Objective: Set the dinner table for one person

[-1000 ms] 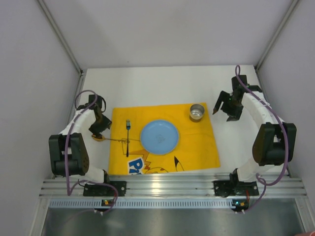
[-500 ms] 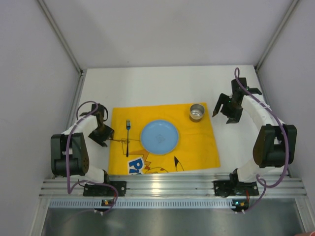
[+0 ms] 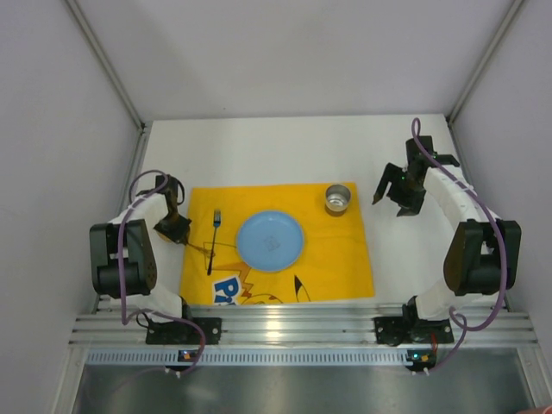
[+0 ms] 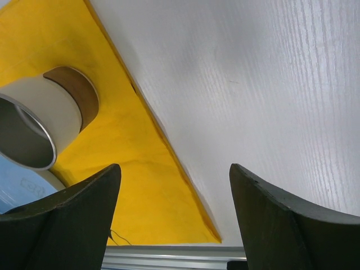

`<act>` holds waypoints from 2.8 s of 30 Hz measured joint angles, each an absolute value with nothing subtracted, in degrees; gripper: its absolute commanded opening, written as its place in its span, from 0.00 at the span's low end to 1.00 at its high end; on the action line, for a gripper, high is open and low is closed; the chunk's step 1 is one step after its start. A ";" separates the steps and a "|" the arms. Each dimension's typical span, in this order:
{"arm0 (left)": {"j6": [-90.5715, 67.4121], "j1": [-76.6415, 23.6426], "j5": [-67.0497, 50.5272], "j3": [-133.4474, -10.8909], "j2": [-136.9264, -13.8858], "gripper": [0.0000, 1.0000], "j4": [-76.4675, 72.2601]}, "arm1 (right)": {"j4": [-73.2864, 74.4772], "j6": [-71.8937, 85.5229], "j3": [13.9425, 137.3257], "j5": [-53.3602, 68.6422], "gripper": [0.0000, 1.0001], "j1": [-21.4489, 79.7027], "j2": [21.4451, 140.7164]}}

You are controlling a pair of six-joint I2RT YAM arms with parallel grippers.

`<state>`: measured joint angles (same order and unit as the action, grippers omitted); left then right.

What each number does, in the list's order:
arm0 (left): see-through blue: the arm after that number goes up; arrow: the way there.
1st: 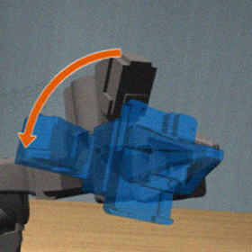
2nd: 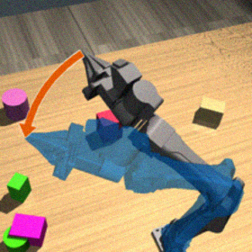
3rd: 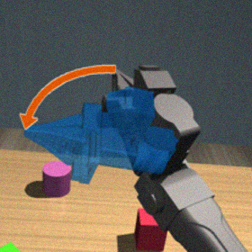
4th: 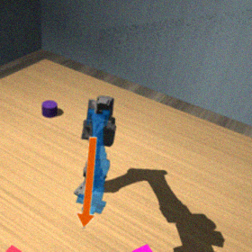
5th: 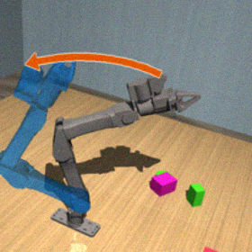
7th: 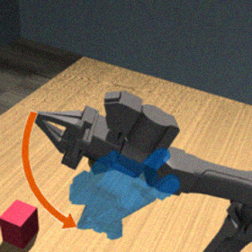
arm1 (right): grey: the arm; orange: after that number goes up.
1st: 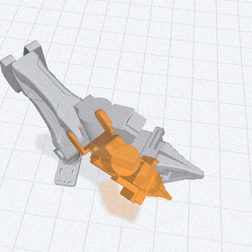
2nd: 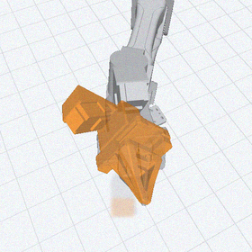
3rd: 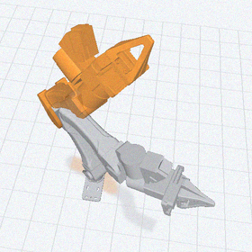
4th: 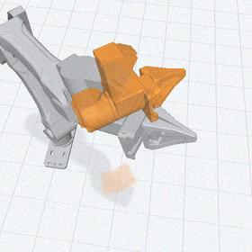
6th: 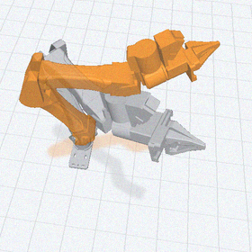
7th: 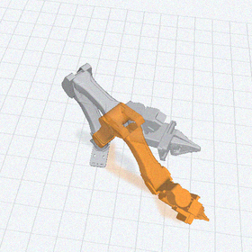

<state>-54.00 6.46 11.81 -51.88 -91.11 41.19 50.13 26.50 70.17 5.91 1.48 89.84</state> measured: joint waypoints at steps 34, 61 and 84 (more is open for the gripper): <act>-47.70 7.68 14.96 -58.33 -97.06 0.00 41.19 | 50.06 25.87 70.70 5.72 0.79 1.37 91.64; -32.95 4.51 24.60 -68.51 -86.39 0.00 46.09 | 49.87 25.50 71.35 7.18 0.78 1.26 91.44; -34.76 -17.28 18.37 -69.52 -77.30 0.00 46.59 | 49.71 25.58 68.14 7.55 0.78 1.23 82.94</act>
<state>-34.76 -17.28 18.37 -69.52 -77.30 46.59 49.71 25.58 68.14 7.55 1.23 82.94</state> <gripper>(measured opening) 0.023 0.784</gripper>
